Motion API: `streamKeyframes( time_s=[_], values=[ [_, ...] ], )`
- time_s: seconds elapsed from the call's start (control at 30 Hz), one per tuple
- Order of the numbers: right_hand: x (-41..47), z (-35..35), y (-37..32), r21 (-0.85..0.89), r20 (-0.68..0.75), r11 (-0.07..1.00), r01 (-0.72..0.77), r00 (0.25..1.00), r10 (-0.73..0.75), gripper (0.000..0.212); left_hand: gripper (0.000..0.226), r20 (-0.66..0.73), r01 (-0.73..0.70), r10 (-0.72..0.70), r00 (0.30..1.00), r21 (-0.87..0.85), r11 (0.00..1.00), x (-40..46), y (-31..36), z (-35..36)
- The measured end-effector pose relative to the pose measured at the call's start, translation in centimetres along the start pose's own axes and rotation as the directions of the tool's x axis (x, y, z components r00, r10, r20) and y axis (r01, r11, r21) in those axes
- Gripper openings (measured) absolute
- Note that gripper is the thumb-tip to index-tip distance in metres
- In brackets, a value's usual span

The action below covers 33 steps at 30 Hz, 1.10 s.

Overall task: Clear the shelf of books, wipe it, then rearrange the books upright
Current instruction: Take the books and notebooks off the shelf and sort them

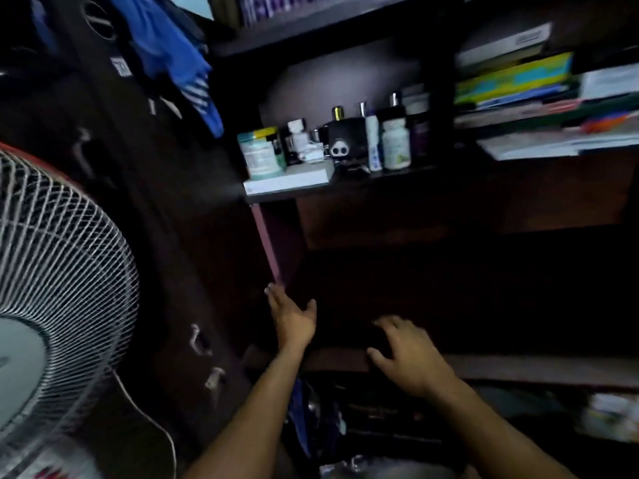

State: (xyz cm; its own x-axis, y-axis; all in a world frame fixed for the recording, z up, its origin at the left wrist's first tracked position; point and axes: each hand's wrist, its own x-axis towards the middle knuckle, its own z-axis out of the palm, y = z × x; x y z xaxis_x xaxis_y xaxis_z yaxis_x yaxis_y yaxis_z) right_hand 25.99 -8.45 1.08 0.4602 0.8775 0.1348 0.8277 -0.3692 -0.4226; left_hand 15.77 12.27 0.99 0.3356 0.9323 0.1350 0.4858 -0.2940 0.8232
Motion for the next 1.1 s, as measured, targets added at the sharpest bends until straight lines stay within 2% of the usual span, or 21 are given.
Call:
streamKeyframes(
  time_s=[0.1, 0.2, 0.27, 0.37, 0.47, 0.57, 0.7, 0.77, 0.83, 0.87, 0.93, 1.0, 1.1],
  values=[
    [0.7, 2.1, 0.2, -0.192, -0.098, 0.981, -0.011, 0.995, -0.008, 0.061, 0.103, -0.127, 0.042, -0.052, 0.991, -0.08, 0.996, 4.1, 1.0, 2.3],
    [1.9, 1.9, 0.8, -0.176, -0.116, 0.984, 0.013, 0.993, -0.034, 0.051, 0.098, -0.359, 0.1, -0.091, 0.929, 0.007, 0.995, 6.5, 1.9, 4.1],
    [3.2, 1.5, 1.6, -0.165, -0.146, 0.986, 0.019, 0.988, -0.044, 0.038, 0.089, -0.434, 0.12, -0.092, 0.896, 0.039, 0.992, 7.3, 2.1, 4.7],
    [4.3, 1.2, 2.3, -0.118, -0.19, 0.993, 0.021, 0.981, -0.044, 0.025, 0.07, -0.438, 0.127, -0.084, 0.895, 0.069, 0.99, 8.1, 2.1, 4.9],
    [4.1, 1.4, 2.7, -0.089, -0.183, 0.995, 0.053, 0.981, -0.069, 0.021, 0.045, -0.415, 0.158, -0.135, 0.9, 0.023, 0.987, 8.4, 1.8, 4.8],
    [3.7, 1.2, 2.8, -0.032, -0.2, 0.997, 0.075, 0.977, -0.08, 0.016, 0.028, -0.366, 0.127, -0.111, 0.924, 0.019, 0.992, 8.0, 2.0, 4.8],
    [4.0, 1.3, 3.0, 0.055, -0.226, 0.996, 0.067, 0.973, -0.053, 0.017, 0.034, -0.232, 0.049, -0.026, 0.972, 0.093, 0.994, 7.0, 1.9, 5.0],
    [4.4, 1.3, 3.2, 0.232, -0.285, 0.972, 0.034, 0.958, 0.035, 0.024, 0.039, -0.1, -0.032, 0.024, 0.995, -0.079, 0.996, 6.5, 1.6, 4.6],
    [4.4, 1.1, 3.3, 0.429, -0.361, 0.903, 0.009, 0.918, 0.163, 0.034, 0.039, 0.075, -0.043, 0.075, 0.994, -0.366, 0.93, 5.3, 1.3, 3.7],
    [4.4, 0.9, 3.4, 0.511, -0.399, 0.86, -0.003, 0.885, 0.24, 0.04, 0.038, 0.166, 0.005, 0.083, 0.983, -0.47, 0.883, 4.5, 1.2, 3.0],
    [3.8, 0.0, 3.6, 0.696, -0.426, 0.718, -0.02, 0.793, 0.435, 0.05, 0.038, 0.324, 0.092, 0.119, 0.939, -0.568, 0.818, 2.3, 1.1, 1.5],
    [3.2, -0.9, 3.8, 0.834, -0.368, 0.551, -0.022, 0.722, 0.586, 0.055, 0.044, 0.435, 0.134, 0.19, 0.88, -0.612, 0.779, 0.8, 0.8, 0.5],
    [2.6, -1.4, 4.1, 0.91, -0.268, 0.415, -0.025, 0.728, 0.631, 0.056, 0.067, 0.572, 0.088, 0.265, 0.776, -0.515, 0.853, -0.1, 0.9, 0.2]
  ],
)
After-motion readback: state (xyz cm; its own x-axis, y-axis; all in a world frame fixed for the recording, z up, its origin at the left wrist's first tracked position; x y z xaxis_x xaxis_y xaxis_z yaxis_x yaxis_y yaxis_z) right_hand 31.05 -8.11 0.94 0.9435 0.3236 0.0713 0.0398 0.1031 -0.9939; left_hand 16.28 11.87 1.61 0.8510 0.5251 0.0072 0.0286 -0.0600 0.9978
